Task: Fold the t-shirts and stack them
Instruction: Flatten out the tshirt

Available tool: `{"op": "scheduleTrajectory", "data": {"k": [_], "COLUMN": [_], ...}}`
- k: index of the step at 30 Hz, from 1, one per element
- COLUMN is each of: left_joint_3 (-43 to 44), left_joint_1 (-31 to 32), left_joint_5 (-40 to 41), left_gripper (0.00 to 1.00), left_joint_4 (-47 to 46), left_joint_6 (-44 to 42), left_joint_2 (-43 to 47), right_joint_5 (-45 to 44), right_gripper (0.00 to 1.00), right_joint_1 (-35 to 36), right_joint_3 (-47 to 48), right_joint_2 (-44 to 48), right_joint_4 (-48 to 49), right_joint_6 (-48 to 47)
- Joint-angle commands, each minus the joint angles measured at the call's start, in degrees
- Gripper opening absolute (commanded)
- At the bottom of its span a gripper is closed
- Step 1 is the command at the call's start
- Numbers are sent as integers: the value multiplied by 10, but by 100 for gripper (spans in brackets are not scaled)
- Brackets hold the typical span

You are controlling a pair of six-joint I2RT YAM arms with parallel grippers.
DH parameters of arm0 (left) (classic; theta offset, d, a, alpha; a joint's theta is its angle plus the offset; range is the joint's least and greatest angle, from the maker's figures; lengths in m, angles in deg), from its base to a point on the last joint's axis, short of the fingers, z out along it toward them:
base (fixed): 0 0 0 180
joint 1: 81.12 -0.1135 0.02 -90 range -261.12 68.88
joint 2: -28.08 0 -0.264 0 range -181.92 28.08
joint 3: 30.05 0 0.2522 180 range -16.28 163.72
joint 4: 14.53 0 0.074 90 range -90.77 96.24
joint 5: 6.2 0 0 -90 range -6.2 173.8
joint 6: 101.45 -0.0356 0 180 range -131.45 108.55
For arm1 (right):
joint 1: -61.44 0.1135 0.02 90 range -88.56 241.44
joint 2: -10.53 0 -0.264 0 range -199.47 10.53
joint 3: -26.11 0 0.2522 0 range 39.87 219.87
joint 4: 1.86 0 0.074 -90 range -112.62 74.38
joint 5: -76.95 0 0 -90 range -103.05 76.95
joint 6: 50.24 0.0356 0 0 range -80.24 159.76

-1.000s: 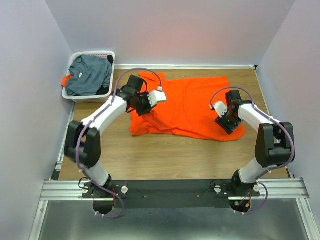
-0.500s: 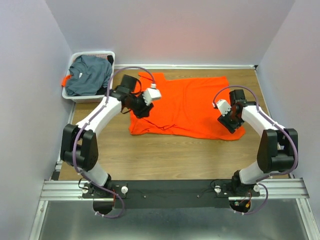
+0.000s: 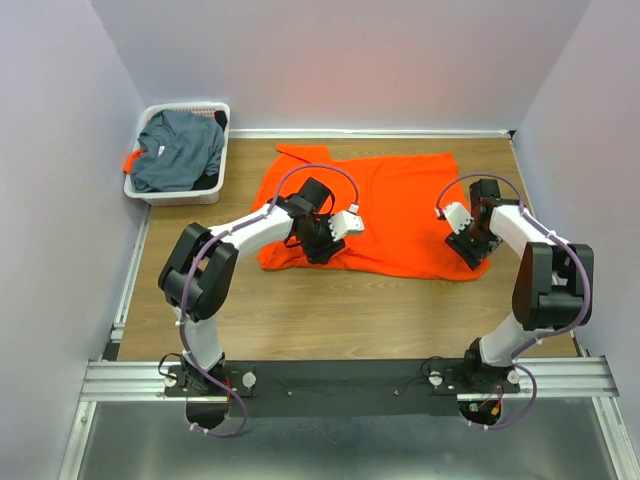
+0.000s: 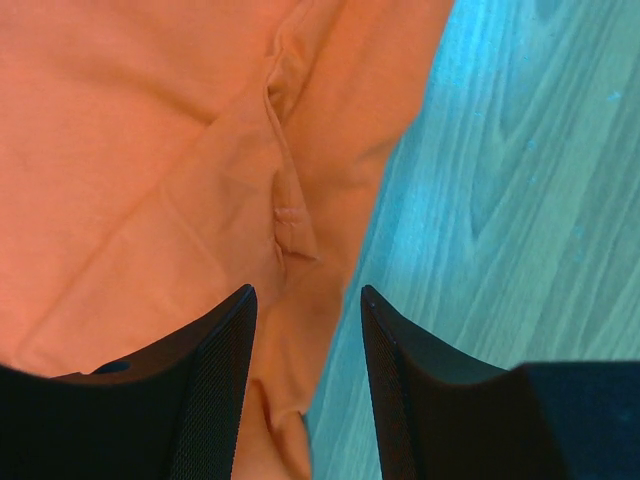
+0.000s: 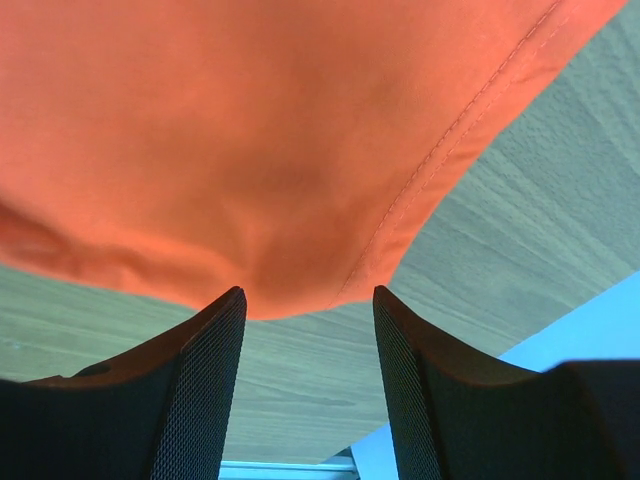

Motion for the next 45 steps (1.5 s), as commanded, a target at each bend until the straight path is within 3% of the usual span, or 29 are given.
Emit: {"op": "scheduleTrajectory", "data": {"k": [1,8,12,26,28,32,34,39,45], "left_joint_3": [24,36,42,67,67,69,69,69,41], "left_joint_1": [7,7,7,13,15,16,18,28,114], "left_joint_5": [43,52,46,27,28,22,20,14,-29], "left_gripper": [54,50,42,39,35,17,1,0,0], "left_joint_4": [-22,-27,-26,-14,-13,-3,7,47,153], "left_joint_6": [12,11,8,-1,-2,-7,-7,-4,1], "left_joint_2": [-20,-37,-45,-70,-72,-71,-59,0,68], "right_joint_5": [-4,-2,-5,-4,-5,-8,-9,-10,-9], "right_gripper": [60,59,59,58,58,58,57,57,57], "right_joint_1": [-9,-25,-29,-33,-34,-36,-37,-39,-41], "right_joint_3": [19,30,32,29,29,29,31,34,40], "right_joint_2": [-35,-64,-70,-68,-67,-65,-65,-56,-46], "right_joint_4": [-11,-11,-11,-11,-11,-11,-11,-11,-11], "right_joint_6": [-7,-3,-1,1,0,-2,-4,-8,-12]}}
